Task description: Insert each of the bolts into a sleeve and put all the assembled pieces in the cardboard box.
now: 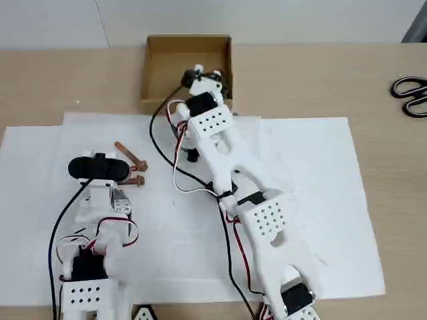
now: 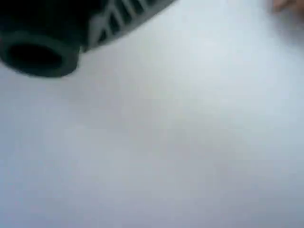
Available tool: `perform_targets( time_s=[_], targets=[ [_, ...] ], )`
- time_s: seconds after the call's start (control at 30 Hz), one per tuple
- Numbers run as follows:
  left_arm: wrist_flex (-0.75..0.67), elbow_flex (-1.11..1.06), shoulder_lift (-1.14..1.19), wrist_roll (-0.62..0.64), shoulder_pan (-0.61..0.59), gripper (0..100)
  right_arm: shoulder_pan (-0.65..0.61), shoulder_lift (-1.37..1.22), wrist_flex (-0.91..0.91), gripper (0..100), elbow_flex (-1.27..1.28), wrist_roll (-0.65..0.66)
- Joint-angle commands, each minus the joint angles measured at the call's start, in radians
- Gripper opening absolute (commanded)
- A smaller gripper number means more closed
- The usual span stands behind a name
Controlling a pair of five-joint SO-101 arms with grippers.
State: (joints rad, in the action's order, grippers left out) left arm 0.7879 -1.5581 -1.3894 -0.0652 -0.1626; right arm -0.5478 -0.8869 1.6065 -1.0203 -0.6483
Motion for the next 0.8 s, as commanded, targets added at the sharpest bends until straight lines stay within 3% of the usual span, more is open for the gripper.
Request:
perform_targets(
  time_s=[0.0,0.33,0.5,0.77],
  targets=[
    [-0.006,0.004,-0.011,-0.006,-0.003,1,0.005,0.145,0.073,0.3,-0.132,0.066],
    [0.0,0.016,-0.006,0.017,0.0,1,0.128,0.429,0.124,0.3,-0.051,0.164],
    [0.155,0.14,-0.002,0.066,-0.003,6,0.251,0.518,0.125,0.3,0.138,0.178],
    [0.281,0.344,0.069,0.029,-0.02,7,0.463,0.656,0.124,0.3,0.422,0.173]
  ],
)
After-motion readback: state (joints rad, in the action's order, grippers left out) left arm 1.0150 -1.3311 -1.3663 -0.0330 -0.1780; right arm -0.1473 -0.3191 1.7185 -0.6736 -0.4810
